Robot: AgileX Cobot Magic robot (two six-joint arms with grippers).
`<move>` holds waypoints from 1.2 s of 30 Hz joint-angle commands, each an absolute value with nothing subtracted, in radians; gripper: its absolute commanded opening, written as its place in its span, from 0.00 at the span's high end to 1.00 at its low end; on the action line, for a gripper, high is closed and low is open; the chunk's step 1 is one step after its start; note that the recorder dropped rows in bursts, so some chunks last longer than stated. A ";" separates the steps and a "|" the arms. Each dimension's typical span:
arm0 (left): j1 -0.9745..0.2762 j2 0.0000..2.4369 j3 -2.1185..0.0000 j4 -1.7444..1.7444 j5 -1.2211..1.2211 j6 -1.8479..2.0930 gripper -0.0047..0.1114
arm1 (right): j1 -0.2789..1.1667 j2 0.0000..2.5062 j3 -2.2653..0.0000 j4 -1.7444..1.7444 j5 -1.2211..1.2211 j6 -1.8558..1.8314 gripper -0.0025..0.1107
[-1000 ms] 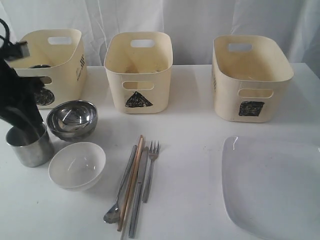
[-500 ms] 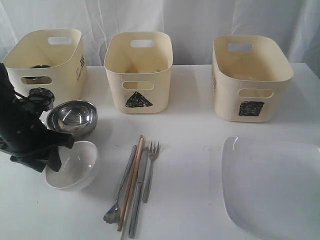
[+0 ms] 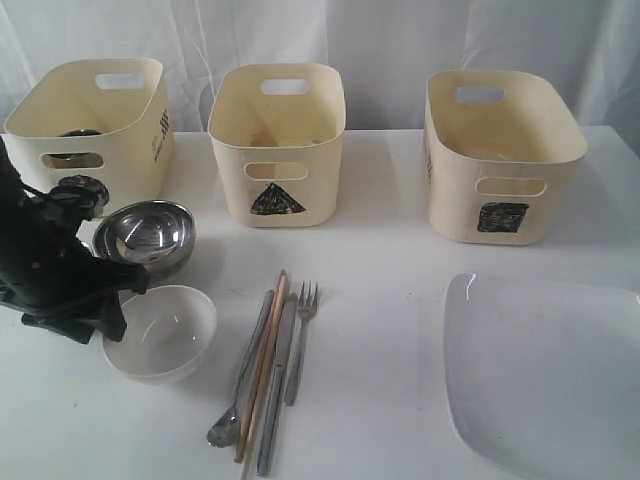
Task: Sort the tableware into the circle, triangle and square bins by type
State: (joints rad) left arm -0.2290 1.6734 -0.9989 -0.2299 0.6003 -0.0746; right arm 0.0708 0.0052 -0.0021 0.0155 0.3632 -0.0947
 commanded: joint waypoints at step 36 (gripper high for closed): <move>-0.074 1.567 -1.187 0.139 -0.614 0.245 0.96 | 0.070 0.000 0.000 0.008 0.350 -0.068 0.98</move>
State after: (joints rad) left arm -0.1131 1.4513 -1.1755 0.2138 -0.4524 0.1219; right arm 0.0708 0.0052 -0.0021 0.0155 0.3632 -0.0729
